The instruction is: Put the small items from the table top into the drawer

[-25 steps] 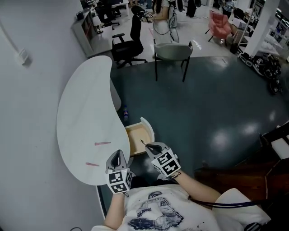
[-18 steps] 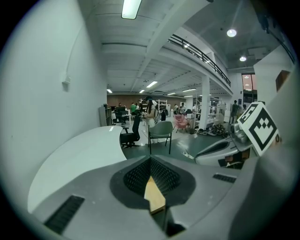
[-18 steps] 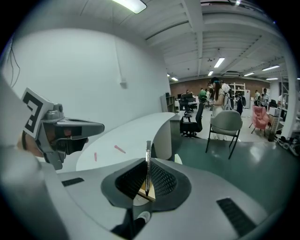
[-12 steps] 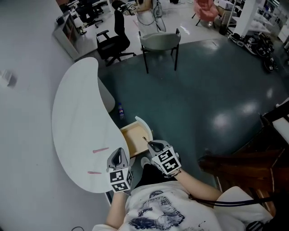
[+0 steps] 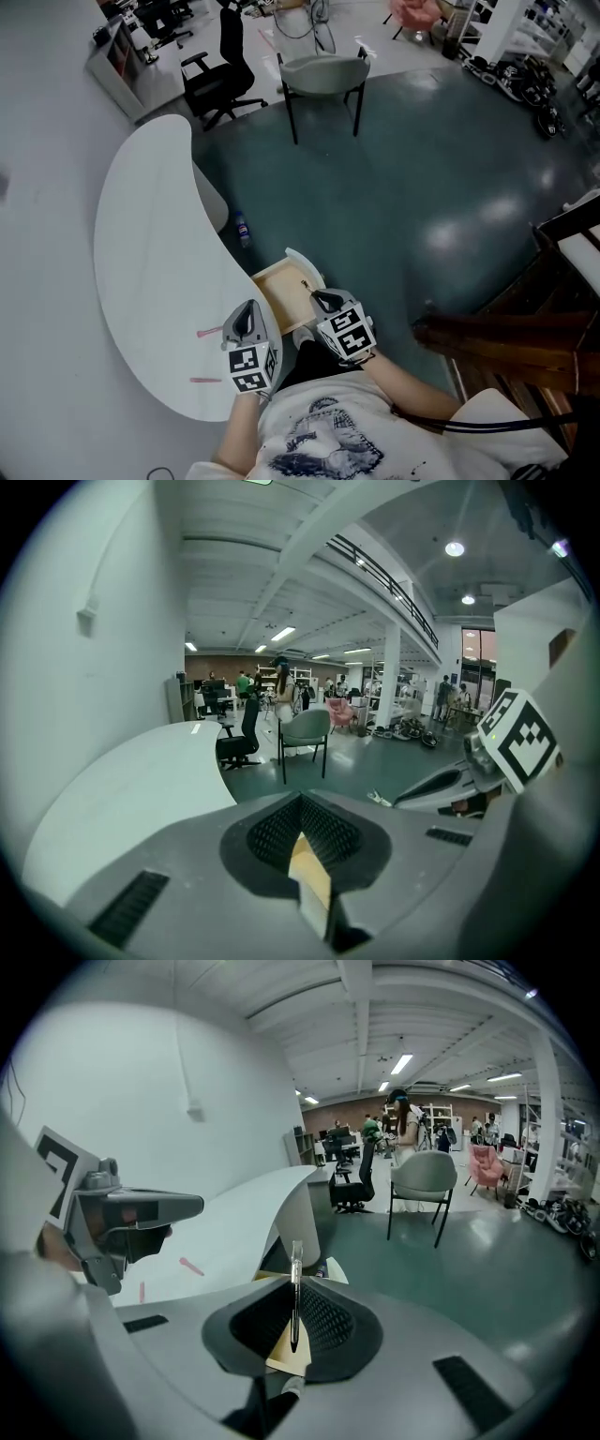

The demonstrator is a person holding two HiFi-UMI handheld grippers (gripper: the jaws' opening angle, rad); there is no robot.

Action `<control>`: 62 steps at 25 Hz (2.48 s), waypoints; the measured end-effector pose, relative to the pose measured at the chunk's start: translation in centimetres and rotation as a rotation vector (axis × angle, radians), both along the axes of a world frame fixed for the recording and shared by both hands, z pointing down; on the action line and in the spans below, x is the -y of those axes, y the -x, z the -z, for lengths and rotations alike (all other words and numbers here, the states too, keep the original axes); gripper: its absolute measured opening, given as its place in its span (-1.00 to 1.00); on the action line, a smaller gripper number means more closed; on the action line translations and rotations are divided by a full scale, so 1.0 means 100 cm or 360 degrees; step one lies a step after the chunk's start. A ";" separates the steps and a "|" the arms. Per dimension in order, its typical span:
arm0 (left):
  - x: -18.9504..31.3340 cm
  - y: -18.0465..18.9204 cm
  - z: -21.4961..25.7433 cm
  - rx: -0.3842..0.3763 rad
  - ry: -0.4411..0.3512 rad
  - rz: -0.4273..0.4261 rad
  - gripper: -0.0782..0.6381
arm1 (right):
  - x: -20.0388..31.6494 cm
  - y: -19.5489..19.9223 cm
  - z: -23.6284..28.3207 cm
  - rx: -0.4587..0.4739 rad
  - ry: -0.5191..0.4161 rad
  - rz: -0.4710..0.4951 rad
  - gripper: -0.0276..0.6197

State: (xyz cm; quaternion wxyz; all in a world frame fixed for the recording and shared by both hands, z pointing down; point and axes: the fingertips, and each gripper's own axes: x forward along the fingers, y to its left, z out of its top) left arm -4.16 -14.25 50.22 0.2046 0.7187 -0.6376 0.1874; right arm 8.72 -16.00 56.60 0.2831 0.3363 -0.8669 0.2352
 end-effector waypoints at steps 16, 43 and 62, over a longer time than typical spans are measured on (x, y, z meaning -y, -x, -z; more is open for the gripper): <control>0.058 0.031 -0.089 -0.0140 0.0103 -0.0100 -0.72 | 0.033 0.053 -0.107 -0.0128 0.0208 -0.0197 -0.78; 0.076 0.037 -0.128 -0.0028 0.0102 -0.0149 -0.72 | 0.064 0.077 -0.235 -0.0164 0.0418 -0.0543 -0.78; 0.077 0.033 -0.133 -0.0002 0.0142 -0.0222 -0.72 | 0.077 0.083 -0.294 -0.0344 0.0522 -0.0639 -0.78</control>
